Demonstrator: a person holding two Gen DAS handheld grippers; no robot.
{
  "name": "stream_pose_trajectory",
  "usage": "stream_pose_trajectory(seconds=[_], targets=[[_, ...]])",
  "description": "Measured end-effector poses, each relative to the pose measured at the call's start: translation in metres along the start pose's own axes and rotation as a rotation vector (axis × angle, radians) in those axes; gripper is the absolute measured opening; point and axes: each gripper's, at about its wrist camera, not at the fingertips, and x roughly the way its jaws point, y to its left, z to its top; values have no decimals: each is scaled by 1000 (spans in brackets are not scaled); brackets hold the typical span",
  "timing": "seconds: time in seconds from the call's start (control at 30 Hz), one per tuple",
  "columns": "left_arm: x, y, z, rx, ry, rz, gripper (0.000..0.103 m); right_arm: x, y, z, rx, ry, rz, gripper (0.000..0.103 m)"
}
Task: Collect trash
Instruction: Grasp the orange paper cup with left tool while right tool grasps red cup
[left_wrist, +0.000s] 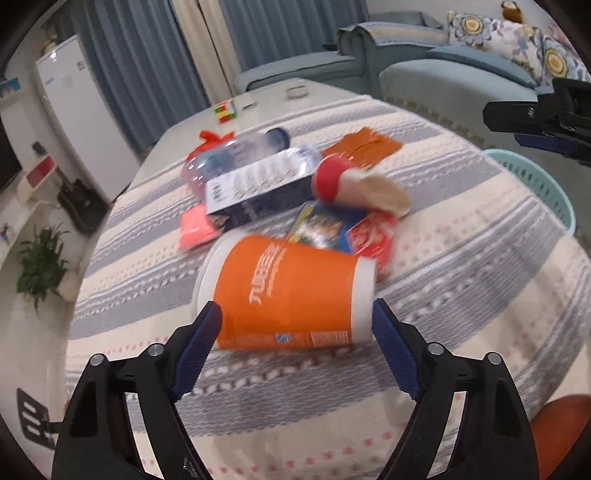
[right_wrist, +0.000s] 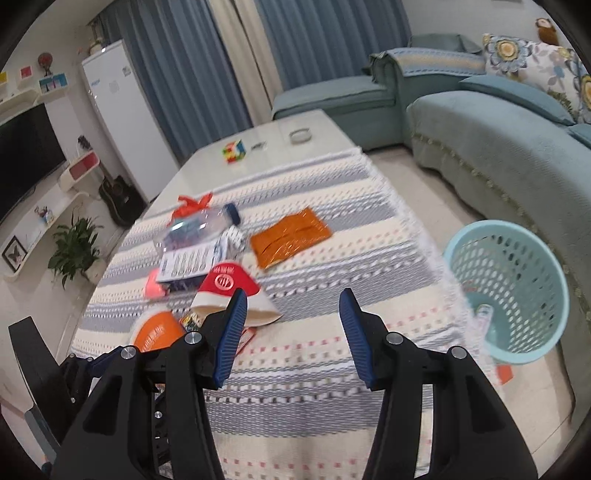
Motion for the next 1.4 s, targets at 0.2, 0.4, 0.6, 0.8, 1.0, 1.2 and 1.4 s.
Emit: stream_pose_trajectory(seconds=[0.2, 0.4, 0.6, 0.8, 1.0, 1.2, 1.4], targets=[[-4, 66, -12, -119, 85, -39, 79, 24, 11, -6, -27, 43, 7, 49], [-7, 126, -26, -339, 136, -175, 77, 30, 29, -7, -91, 55, -4, 49], [-18, 121, -4, -414, 95, -382, 84, 26, 42, 5, -135, 50, 6, 49], [33, 113, 6, -463, 218, -326, 81, 24, 57, 8, -173, 34, 22, 60], [51, 101, 4, -471, 199, -340, 72, 51, 81, 1, -259, 94, -27, 65], [52, 93, 8, -431, 136, -267, 71, 80, 90, -4, -287, 143, -47, 65], [47, 95, 4, -444, 109, -278, 69, 98, 91, -12, -310, 164, -93, 53]])
